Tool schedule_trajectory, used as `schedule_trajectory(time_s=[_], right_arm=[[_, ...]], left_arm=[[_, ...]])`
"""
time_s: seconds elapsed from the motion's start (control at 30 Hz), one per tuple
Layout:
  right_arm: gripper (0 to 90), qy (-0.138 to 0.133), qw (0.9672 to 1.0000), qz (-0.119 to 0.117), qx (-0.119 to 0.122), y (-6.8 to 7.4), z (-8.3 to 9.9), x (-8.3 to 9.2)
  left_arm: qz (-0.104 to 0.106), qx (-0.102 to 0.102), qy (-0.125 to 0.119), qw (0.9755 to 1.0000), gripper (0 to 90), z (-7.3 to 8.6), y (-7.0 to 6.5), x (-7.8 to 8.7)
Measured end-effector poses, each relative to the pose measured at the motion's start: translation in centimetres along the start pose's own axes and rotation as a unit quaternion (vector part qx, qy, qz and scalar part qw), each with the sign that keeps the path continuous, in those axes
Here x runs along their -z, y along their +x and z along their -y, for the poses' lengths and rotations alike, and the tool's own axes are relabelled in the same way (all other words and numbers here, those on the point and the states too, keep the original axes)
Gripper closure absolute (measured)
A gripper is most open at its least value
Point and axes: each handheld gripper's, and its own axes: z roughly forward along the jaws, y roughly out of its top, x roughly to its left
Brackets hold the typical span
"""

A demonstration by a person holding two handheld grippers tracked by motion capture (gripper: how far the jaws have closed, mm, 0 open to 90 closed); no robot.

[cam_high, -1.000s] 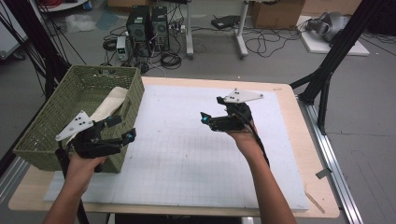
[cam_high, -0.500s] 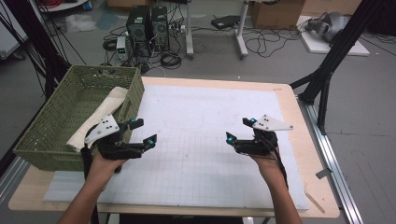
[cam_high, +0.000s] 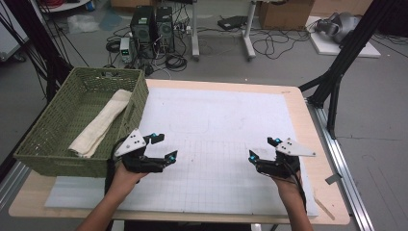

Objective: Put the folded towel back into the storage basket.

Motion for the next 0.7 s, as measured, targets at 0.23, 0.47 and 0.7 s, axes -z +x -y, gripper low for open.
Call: schedule_trajectory(time_s=[0.23, 0.47, 0.7], right_arm=[[16.5, -0.003, 0.9997, 0.018, -0.016, -0.5, 1.5, 0.8], [16.5, -0.008, 0.999, 0.036, -0.025, -1.0, 2.3, 1.8], [16.6, -0.004, 0.9986, 0.045, -0.026, -1.1, 2.7, 2.2]], left_arm=[[-0.003, 0.003, 0.005, 1.0, 21.3, 1.0, 0.3, -0.8], [-0.002, 0.008, 0.005, 1.0, 21.2, 1.3, 0.5, -1.2], [0.001, 0.006, 0.01, 0.9999, 21.2, 1.5, 0.4, -1.6]])
